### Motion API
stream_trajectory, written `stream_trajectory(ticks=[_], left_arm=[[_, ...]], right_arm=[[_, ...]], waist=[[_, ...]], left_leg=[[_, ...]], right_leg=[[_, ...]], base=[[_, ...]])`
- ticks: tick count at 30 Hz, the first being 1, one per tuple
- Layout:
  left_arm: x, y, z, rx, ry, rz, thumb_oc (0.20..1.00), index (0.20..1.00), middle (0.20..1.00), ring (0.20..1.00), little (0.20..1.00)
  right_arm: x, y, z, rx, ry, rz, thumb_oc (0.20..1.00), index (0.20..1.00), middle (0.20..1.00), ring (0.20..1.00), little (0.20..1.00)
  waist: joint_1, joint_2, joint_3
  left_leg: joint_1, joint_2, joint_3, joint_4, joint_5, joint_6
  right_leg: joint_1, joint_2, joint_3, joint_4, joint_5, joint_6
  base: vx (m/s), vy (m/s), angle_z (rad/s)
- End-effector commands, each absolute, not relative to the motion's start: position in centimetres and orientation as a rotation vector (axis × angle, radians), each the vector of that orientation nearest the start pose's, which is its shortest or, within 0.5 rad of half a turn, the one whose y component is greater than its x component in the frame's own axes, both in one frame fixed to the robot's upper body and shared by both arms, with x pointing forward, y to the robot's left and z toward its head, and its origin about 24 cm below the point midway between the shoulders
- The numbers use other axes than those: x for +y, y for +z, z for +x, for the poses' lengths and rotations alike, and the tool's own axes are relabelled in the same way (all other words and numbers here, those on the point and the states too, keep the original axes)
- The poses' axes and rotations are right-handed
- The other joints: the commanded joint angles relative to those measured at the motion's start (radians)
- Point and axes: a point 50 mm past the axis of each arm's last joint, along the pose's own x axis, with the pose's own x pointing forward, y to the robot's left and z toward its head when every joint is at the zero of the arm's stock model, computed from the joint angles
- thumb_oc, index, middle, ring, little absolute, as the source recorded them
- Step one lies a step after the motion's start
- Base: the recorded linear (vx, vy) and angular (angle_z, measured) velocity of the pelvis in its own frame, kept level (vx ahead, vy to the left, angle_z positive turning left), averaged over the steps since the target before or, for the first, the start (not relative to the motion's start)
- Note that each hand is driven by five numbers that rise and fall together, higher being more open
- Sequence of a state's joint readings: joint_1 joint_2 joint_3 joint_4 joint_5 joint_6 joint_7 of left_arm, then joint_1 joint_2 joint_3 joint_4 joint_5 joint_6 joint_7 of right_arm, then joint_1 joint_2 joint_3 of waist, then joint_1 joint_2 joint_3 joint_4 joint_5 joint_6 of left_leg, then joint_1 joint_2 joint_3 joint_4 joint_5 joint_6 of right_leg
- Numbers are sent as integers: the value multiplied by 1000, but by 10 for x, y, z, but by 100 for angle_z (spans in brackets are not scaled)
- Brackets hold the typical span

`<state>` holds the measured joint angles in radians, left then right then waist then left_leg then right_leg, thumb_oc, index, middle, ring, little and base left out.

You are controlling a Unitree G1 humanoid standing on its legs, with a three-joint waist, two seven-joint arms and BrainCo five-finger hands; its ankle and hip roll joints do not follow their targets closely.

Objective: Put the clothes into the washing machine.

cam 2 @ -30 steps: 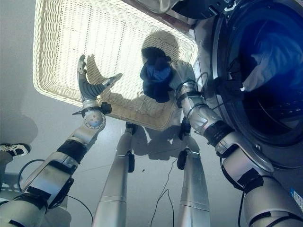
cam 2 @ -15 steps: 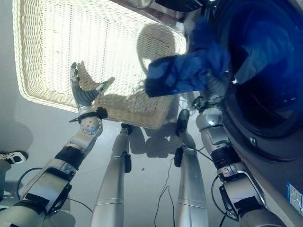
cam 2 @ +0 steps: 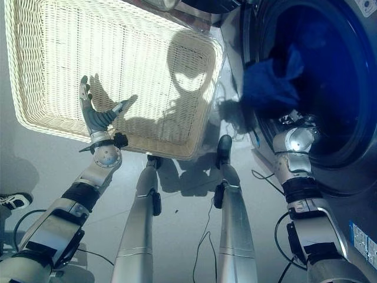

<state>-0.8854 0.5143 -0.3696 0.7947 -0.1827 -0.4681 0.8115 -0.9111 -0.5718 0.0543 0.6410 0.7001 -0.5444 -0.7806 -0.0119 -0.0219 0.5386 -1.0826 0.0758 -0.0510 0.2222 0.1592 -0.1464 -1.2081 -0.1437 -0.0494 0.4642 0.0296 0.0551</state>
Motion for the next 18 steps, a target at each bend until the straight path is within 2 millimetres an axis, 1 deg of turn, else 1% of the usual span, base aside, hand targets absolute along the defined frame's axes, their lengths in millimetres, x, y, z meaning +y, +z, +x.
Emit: stream_trajectory(ticks=[1,3,4,5,6,7,8,9,10,11,12,13,14,15,16,17,18], left_arm=[[225,209,371,-685,612,206,1000,1000,1000,1000,1000],[226,213,372,-689,602,209,1000,1000,1000,1000,1000],[228,218,373,-692,594,217,1000,1000,1000,1000,1000],[229,221,374,-692,583,229,1000,1000,1000,1000,1000],[230,221,374,-691,580,237,1000,1000,1000,1000,1000],[234,219,373,-689,576,248,1000,1000,1000,1000,1000],[240,213,369,-691,574,268,1000,1000,1000,1000,1000],[243,208,365,-692,576,278,1000,1000,1000,1000,1000],[245,205,363,-692,577,284,1000,1000,1000,1000,1000],[249,200,359,-692,581,292,1000,1000,1000,1000,1000],[254,197,354,-691,590,296,1000,1000,1000,1000,1000],[258,192,350,-686,597,298,1000,1000,1000,1000,1000],[260,192,348,-682,604,301,1000,1000,1000,1000,1000],[260,192,348,-680,605,301,1000,1000,1000,1000,1000],[262,195,349,-673,606,301,1000,1000,1000,1000,1000],[263,198,350,-671,605,299,1000,1000,1000,1000,1000],[263,200,351,-670,601,301,1000,1000,1000,1000,1000]], right_arm=[[-304,264,345,-731,-833,470,200,200,200,200,200],[-308,254,357,-578,-810,426,200,200,200,200,200],[-314,250,362,-502,-805,449,200,200,200,200,200],[-332,257,362,-456,-842,495,200,200,200,200,200],[-338,260,361,-444,-853,530,200,200,200,200,200],[-355,272,355,-457,-885,590,200,200,200,200,200],[-377,286,341,-516,-939,683,200,200,200,200,200],[-389,295,331,-587,-982,728,200,200,200,200,200],[-395,299,324,-627,-1002,740,200,200,200,200,200],[-405,312,308,-743,-1066,747,200,200,200,200,200],[-409,325,296,-822,-1113,737,200,200,200,200,200],[-409,332,286,-879,-1173,727,200,200,200,200,200],[-410,338,277,-914,-1198,746,241,241,241,241,241],[-411,339,275,-927,-1213,742,404,404,404,404,404],[-412,344,265,-976,-1264,704,862,862,862,862,862],[-412,348,261,-980,-1285,697,1000,1000,1000,1000,1000],[-413,349,260,-978,-1296,692,1000,1000,1000,1000,1000]], waist=[[-18,22,-19],[-12,22,-19],[-6,22,-19],[2,24,-19],[6,23,-19],[12,21,-19],[19,15,-19],[21,9,-19],[22,6,-19],[24,-3,-19],[19,-9,-19],[14,-16,-19],[8,-25,-19],[7,-27,-19],[1,-35,-19],[-1,-41,-19],[-2,-42,-19]], left_leg=[[-6,-54,-11,90,-86,54],[-6,-55,-13,89,-83,53],[-5,-55,-16,88,-82,54],[-6,-53,-22,94,-85,53],[-7,-51,-25,100,-88,53],[-9,-49,-32,112,-95,52],[-11,-45,-44,119,-103,52],[-10,-43,-51,117,-106,52],[-8,-41,-54,113,-107,53],[-3,-41,-59,106,-105,54],[2,-38,-59,99,-104,56],[9,-35,-58,94,-101,58],[15,-33,-56,92,-102,61],[18,-32,-55,90,-101,61],[25,-33,-54,89,-102,65],[28,-34,-53,89,-103,66],[30,-35,-54,88,-104,68]], right_leg=[[70,29,-46,-114,111,83],[69,29,-50,-114,112,81],[71,30,-53,-113,112,79],[73,29,-57,-112,111,77],[75,27,-60,-109,110,77],[77,26,-64,-107,110,76],[85,28,-69,-112,111,76],[90,30,-73,-119,113,76],[94,31,-76,-121,114,76],[104,36,-79,-130,119,76],[113,43,-81,-136,121,77],[121,49,-80,-138,123,77],[127,53,-79,-137,122,77],[130,53,-79,-137,121,77],[137,55,-79,-134,117,75],[142,55,-79,-135,113,74],[144,55,-79,-135,111,73]], base=[[0,0,0],[-3,-22,-1],[2,-80,-1],[6,-88,1],[13,-82,2],[10,-84,2],[6,-93,0],[-2,-91,-3],[-9,-70,-7],[-17,-52,-8],[-24,-33,-9],[-21,-14,-6],[-11,-4,-4],[0,0,0],[4,8,3],[10,11,5],[16,7,5]])
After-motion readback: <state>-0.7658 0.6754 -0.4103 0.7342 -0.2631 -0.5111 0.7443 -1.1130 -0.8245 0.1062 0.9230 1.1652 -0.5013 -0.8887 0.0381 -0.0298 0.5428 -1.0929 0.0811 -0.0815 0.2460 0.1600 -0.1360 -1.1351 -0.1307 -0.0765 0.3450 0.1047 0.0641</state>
